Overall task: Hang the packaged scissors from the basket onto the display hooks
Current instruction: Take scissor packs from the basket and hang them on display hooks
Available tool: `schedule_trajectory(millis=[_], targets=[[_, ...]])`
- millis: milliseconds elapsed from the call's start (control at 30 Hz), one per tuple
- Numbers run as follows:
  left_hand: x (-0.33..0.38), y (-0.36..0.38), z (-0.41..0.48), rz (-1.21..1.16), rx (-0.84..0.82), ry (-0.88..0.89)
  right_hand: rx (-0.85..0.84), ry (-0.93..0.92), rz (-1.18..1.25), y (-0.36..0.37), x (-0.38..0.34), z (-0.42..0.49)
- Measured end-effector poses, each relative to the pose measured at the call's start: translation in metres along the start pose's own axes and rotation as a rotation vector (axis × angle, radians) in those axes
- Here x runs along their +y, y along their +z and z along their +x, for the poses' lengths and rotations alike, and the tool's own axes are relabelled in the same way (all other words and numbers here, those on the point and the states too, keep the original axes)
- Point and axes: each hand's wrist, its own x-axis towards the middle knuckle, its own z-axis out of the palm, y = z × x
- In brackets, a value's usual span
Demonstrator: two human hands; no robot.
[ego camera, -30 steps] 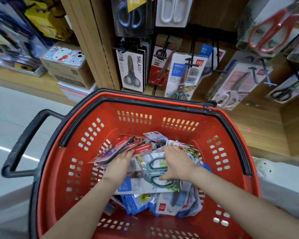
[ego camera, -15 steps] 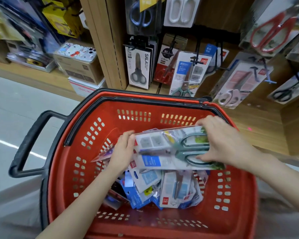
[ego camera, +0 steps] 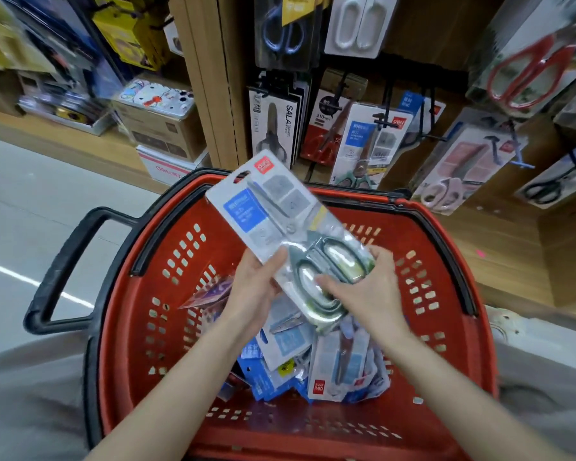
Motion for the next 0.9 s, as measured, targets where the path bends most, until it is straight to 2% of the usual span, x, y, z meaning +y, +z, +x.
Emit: schedule_trajectory(millis=[67,133,233,300,433,500,600,733,800,900], targets=[[0.003,-0.005,0.004,0.007,0.058,0.047,-0.161,0.017,0.088,0.012,0.012,-0.002],[0.008,-0.018,0.009,0.070,0.100,0.102,-0.288,0.017,0.032,0.012,0.032,0.010],[0.016,-0.034,0.011,0.213,0.102,0.184,-0.306,0.016,-0.205,0.001,0.074,0.041],[0.018,-0.042,0.013,0.229,0.095,0.207,-0.381,0.020,-0.384,-0.002,0.096,0.056],[0.016,-0.054,0.012,0.219,0.111,0.218,-0.526,0.076,-0.428,0.010,0.119,0.070],[0.016,-0.057,0.010,0.224,0.086,0.211,-0.522,0.041,-0.524,0.018,0.128,0.072],[0.017,-0.059,0.007,0.262,0.065,0.210,-0.427,-0.059,-0.763,0.022,0.130,0.073],[0.016,-0.059,0.005,0.290,0.022,0.210,-0.413,-0.143,-0.963,0.018,0.124,0.075],[0.016,-0.060,0.003,0.295,0.004,0.208,-0.440,-0.149,-0.900,0.017,0.123,0.077],[0.015,-0.068,0.002,0.312,-0.002,0.211,-0.540,0.013,-0.569,0.022,0.126,0.076]])
